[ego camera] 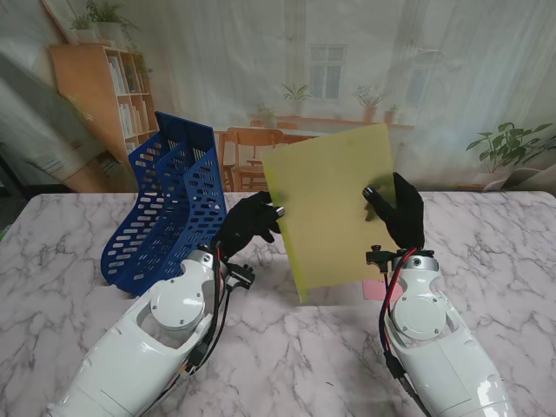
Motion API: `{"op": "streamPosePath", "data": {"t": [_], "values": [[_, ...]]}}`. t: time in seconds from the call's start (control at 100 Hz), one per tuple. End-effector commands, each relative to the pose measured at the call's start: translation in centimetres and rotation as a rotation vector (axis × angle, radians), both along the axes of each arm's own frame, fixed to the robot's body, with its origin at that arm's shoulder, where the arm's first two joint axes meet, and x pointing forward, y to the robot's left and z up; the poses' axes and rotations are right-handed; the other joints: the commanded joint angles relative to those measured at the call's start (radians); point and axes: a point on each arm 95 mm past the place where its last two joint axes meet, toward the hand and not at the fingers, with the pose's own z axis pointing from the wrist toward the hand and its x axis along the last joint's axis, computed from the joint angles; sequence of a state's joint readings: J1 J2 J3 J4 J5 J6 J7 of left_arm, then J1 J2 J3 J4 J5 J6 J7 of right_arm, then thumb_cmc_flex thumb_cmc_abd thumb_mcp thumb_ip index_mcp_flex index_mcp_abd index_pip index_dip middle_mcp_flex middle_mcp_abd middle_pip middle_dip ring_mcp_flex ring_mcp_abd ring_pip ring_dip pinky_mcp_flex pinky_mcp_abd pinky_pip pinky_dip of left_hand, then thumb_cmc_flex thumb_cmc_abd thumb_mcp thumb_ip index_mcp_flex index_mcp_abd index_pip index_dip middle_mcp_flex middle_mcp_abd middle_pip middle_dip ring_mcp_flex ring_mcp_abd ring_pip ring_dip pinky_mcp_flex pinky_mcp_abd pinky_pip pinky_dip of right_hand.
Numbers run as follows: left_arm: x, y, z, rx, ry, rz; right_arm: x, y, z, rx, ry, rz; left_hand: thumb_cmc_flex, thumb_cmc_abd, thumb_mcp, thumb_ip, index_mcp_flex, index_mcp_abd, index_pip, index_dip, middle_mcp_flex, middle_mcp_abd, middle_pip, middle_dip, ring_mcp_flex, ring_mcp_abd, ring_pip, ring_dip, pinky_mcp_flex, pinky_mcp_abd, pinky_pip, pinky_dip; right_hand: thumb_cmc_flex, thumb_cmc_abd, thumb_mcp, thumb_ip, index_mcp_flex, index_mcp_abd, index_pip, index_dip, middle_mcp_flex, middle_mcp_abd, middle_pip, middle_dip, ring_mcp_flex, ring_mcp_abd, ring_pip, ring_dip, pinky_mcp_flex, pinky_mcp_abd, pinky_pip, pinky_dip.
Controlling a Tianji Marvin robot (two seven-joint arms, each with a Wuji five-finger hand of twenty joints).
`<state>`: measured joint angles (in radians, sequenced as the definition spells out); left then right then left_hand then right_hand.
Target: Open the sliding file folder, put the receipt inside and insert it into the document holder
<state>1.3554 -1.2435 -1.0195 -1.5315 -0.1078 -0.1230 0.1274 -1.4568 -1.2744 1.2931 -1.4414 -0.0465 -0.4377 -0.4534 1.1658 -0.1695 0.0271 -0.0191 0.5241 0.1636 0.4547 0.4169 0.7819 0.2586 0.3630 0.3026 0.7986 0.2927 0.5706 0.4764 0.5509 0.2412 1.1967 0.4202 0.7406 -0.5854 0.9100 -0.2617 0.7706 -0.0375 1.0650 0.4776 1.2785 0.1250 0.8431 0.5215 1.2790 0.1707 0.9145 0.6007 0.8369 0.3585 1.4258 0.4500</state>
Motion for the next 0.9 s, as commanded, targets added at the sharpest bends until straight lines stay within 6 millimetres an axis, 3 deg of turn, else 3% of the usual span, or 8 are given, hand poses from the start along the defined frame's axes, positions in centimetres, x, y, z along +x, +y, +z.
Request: {"op": "streamPosePath", "data": {"t": [0.0,0.37,0.56,0.58,0.89], "values": [[0.3,0.3,1.1,-0.007,-0.031,-0.004,0.0,0.3,-0.1,0.005,0.008,0.002,-0.01,-0.008,0.0,0.016,-0.007,-0.063,-0.014,-0.006,-0.029,-0.016,-0.006,-0.011,-0.014,0.015,-0.024,-0.016,-0.007,-0.061,-0.002,0.018,0.063,0.042,0.069,0.028,0.039,-0.085,0.044,0.024,0.037,-0.062,0.053,0.025,0.029,-0.049,0.07,0.024,0.018,-0.035,0.014,0.017],[0.9,1.9,3.3,-0.038,-0.093,0.011,0.1,0.4,-0.1,0.011,0.009,0.005,0.062,0.012,-0.012,0.013,0.029,-0.07,0.051,0.07,-0.034,-0.02,-0.001,-0.011,-0.026,0.011,-0.033,-0.017,-0.023,-0.058,-0.014,0.038,0.064,0.043,0.066,0.029,0.038,-0.082,0.044,0.022,0.037,-0.061,0.054,0.025,0.028,-0.048,0.07,0.024,0.016,-0.033,0.014,0.018],[1.1,1.5,3.4,-0.038,-0.096,0.011,0.2,0.5,-0.2,0.013,0.013,0.006,0.099,0.02,-0.022,0.019,0.04,-0.068,0.223,0.131,0.024,-0.05,0.039,0.01,0.006,-0.006,-0.012,-0.007,0.005,-0.078,0.001,0.048,0.065,0.043,0.064,0.029,0.037,-0.081,0.044,0.021,0.036,-0.06,0.055,0.025,0.028,-0.046,0.069,0.023,0.016,-0.032,0.013,0.018],[1.1,1.4,3.4,-0.039,-0.097,0.013,0.2,0.5,-0.2,0.013,0.013,0.006,0.103,0.02,-0.021,0.019,0.042,-0.065,0.242,0.136,0.036,-0.075,0.048,0.017,0.012,-0.008,-0.008,-0.005,0.011,-0.083,0.004,0.048,0.065,0.044,0.065,0.029,0.037,-0.081,0.043,0.021,0.036,-0.06,0.055,0.025,0.028,-0.046,0.069,0.023,0.016,-0.032,0.013,0.018],[1.3,1.0,2.8,-0.031,-0.098,0.042,0.1,0.6,-0.1,0.021,0.006,-0.002,0.125,-0.008,0.014,0.024,0.102,-0.043,0.343,0.1,0.158,-0.084,0.071,0.092,0.102,-0.031,0.036,0.009,0.098,-0.11,0.041,0.032,0.065,0.044,0.064,0.03,0.037,-0.081,0.045,0.02,0.036,-0.061,0.055,0.025,0.029,-0.047,0.07,0.024,0.016,-0.032,0.014,0.019]]}}
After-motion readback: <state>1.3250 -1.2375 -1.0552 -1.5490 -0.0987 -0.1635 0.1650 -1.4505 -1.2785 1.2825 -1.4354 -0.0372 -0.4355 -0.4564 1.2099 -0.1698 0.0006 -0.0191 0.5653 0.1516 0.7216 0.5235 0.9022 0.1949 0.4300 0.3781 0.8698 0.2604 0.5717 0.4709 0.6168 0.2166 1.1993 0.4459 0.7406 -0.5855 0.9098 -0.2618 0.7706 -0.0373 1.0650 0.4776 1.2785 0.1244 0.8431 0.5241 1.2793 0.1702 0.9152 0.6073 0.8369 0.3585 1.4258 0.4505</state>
